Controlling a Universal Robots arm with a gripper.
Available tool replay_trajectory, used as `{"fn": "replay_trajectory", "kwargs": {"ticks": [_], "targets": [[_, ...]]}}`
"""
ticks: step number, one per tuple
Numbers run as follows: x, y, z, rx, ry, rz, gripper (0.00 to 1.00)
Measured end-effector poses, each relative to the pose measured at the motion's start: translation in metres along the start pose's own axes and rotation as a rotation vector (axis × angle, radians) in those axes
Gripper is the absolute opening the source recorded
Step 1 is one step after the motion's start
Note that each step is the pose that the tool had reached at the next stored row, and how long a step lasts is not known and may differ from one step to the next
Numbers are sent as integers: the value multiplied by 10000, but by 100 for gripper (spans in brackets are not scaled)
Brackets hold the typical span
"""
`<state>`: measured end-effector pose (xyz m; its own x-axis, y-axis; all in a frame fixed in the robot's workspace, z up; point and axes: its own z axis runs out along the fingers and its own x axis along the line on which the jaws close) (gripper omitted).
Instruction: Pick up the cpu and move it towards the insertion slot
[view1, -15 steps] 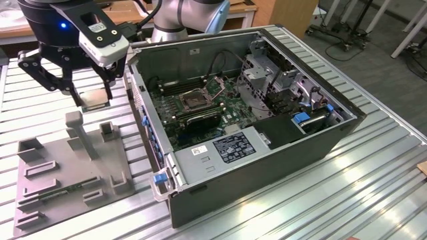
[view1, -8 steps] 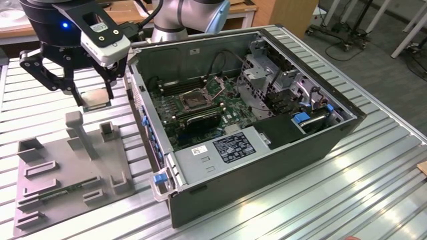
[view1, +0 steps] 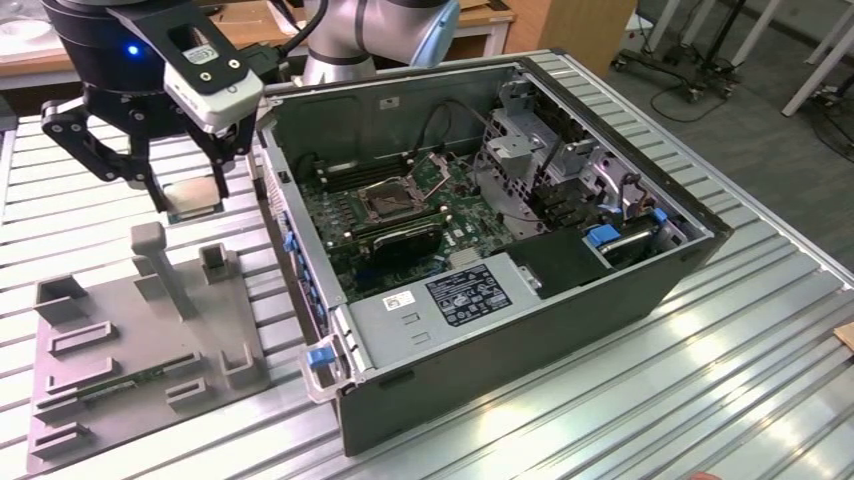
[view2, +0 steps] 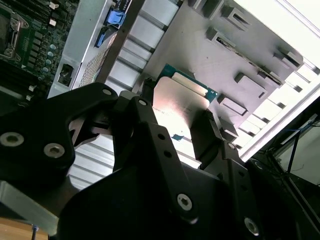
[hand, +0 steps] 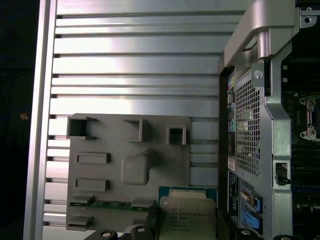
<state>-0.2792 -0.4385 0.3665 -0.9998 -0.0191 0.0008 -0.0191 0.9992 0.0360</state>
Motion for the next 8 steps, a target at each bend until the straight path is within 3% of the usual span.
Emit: {"fn": "replay_trajectory", "kwargs": {"ticks": [8], "targets": [[-46,-1,2,-1,-2,0,54]]}}
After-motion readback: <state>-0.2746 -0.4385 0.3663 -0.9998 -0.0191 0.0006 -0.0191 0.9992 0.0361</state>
